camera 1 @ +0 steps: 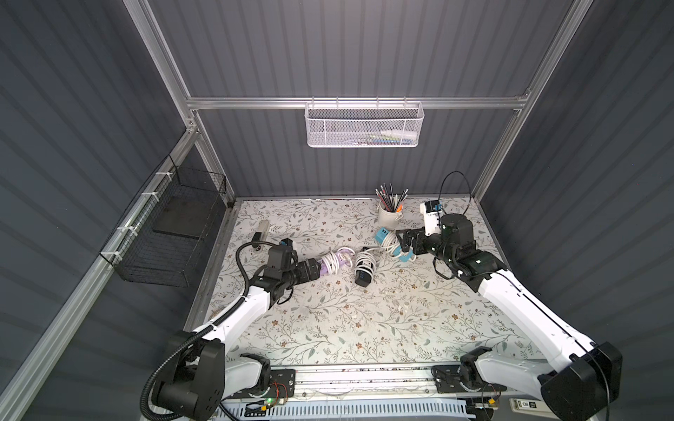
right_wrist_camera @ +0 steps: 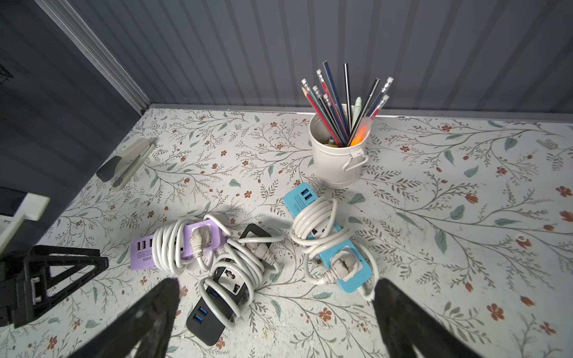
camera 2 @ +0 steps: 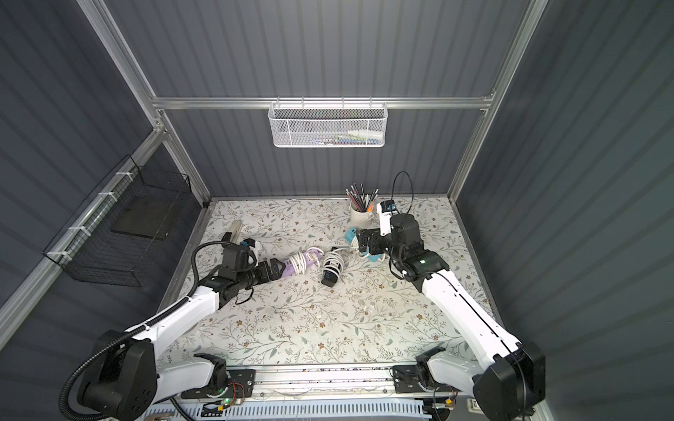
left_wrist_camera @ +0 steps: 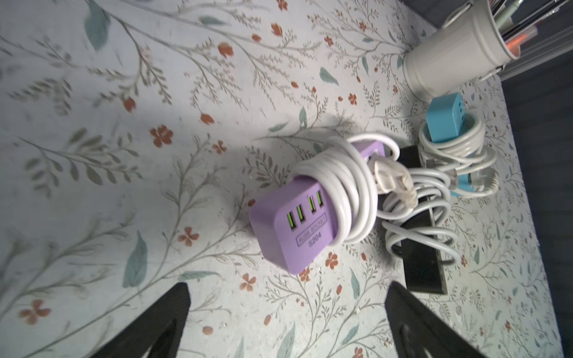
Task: Unwrap the cord wrapped around the power strip
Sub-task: Pick up the power strip from the center of the board.
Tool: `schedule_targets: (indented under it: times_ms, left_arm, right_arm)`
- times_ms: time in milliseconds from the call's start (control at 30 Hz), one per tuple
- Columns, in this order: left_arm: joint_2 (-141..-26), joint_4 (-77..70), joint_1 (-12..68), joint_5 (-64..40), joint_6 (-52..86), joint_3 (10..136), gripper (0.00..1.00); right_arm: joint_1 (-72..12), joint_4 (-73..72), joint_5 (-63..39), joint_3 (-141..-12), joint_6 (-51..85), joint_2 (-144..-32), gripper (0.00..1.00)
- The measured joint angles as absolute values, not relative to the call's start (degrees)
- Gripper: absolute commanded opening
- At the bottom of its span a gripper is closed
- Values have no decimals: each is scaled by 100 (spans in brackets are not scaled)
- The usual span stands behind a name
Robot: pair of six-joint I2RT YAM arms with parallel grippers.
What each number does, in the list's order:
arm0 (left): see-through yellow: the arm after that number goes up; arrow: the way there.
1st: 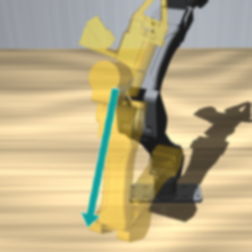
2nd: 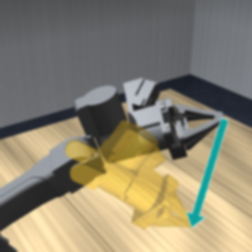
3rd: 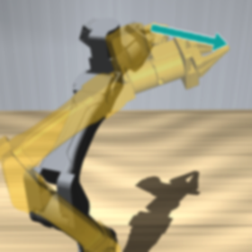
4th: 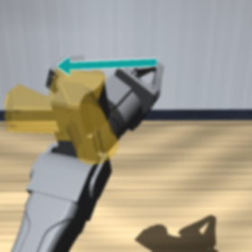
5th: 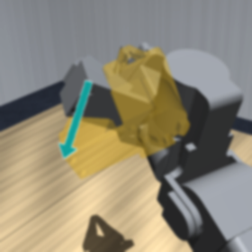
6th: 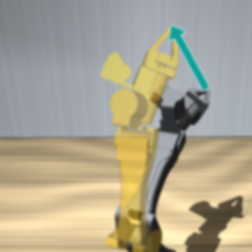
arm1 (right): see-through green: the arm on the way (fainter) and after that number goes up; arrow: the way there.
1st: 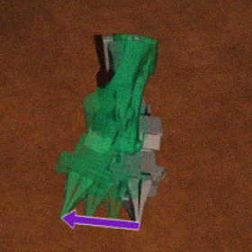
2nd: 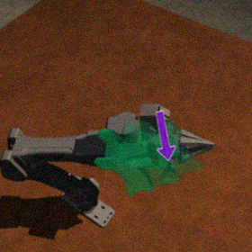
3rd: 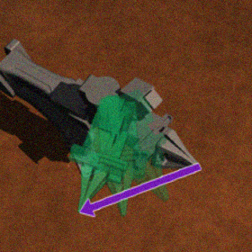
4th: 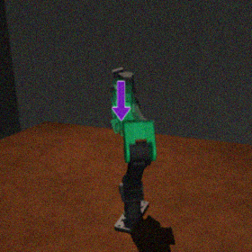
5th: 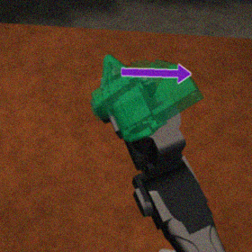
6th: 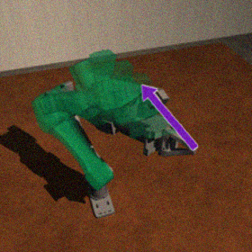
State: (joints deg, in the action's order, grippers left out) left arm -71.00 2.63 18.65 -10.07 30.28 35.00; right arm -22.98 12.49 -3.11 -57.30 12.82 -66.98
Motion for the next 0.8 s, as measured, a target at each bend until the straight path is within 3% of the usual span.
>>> schedule_targets:
  times_ms: [567,733,800]
  left_arm:
    - [-8517,-4353,1306,-2178,4053,1791,99]
    - [-9310,-5564,1253,-2408,4309,1787,93]
    - [-9598,-5968,1253,-2484,4423,1787,86]
  right_arm:
    - [-2303,1269,-746,-5555,1406,-6628,99]
    - [-2305,1256,-790,-5548,1446,-6615,99]
    - [-2305,1249,-805,-5548,1459,-6615,99]
